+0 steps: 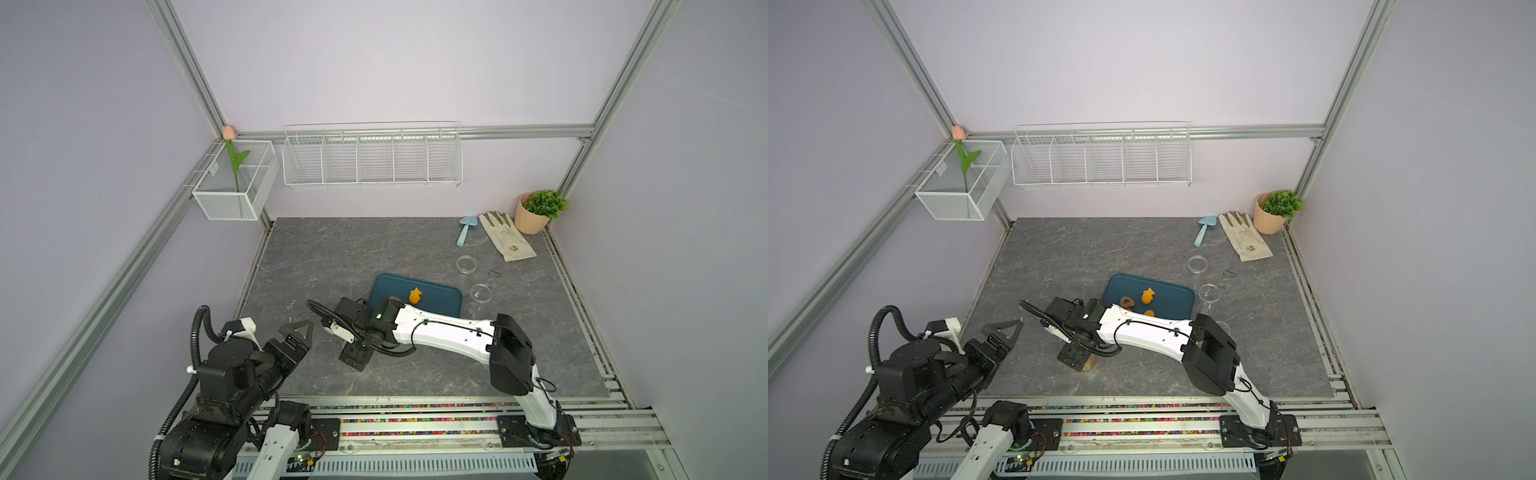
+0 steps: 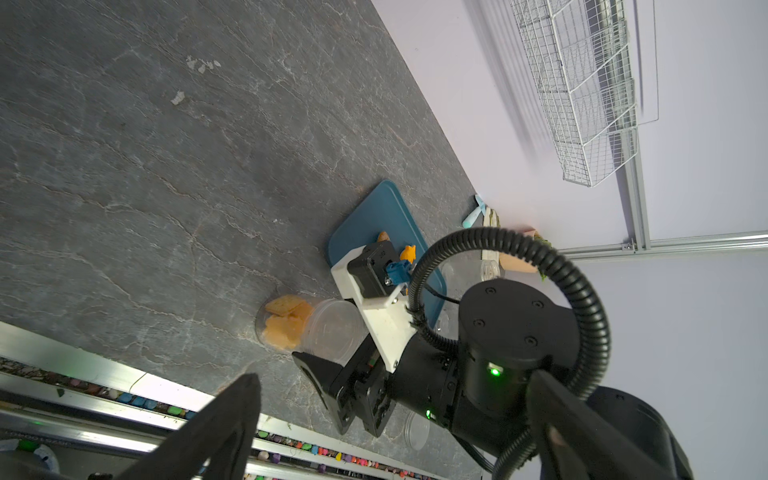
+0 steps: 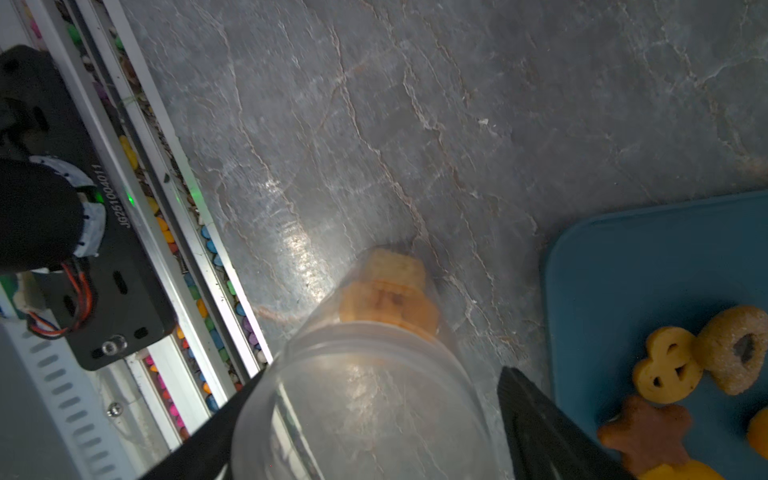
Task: Pour the cookies out of the jar
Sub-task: Pick up the jar from the center of the board.
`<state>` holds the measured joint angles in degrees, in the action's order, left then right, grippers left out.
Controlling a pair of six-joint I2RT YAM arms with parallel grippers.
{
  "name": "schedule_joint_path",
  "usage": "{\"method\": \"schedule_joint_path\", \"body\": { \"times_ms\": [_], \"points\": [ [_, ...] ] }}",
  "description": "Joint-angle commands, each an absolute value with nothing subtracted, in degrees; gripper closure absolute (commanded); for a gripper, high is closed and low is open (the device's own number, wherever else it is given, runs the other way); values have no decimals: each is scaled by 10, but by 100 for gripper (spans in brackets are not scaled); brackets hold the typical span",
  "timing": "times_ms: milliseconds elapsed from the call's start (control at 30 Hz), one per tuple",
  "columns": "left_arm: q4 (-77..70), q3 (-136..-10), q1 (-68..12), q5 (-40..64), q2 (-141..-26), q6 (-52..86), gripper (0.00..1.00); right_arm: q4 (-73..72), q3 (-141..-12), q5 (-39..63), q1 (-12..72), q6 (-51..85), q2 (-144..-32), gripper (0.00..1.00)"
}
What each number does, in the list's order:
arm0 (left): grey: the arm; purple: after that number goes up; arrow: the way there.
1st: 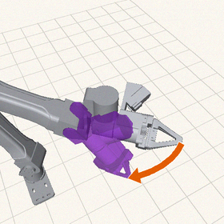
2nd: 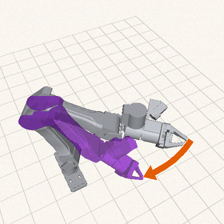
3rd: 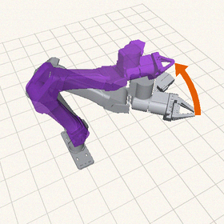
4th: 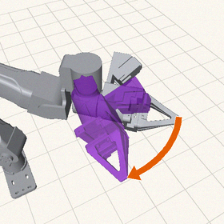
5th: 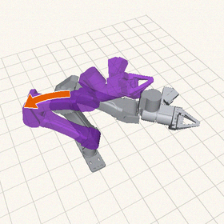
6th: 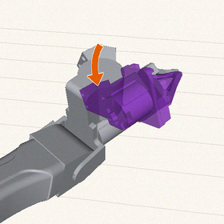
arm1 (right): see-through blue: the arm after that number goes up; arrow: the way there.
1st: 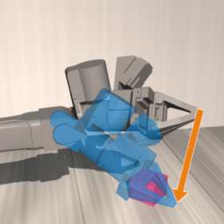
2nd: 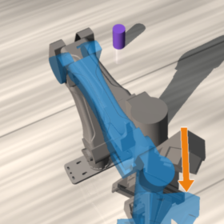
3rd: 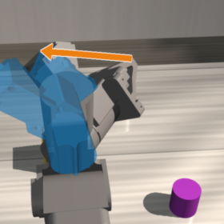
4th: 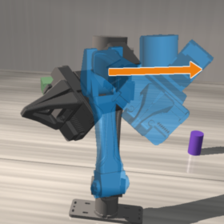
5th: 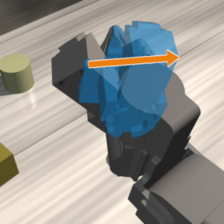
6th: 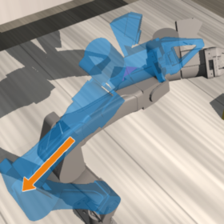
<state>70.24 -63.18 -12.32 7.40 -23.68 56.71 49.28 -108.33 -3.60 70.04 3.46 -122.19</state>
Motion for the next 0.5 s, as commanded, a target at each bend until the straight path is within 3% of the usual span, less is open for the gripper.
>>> {"method": "schedule_joint_path", "body": {
  "times_ms": [0,167,467],
  "points": [
    [717,-639,-120,72,-240,557,0,515,-1094,-31,697,42,-1222,19],
    [706,-633,-120,75,-242,560,0,526,-1091,-33,694,47,-1208,25],
    [696,-631,-120,80,-249,559,0,506,-1061,-18,681,67,-1167,28]
  ]
}}
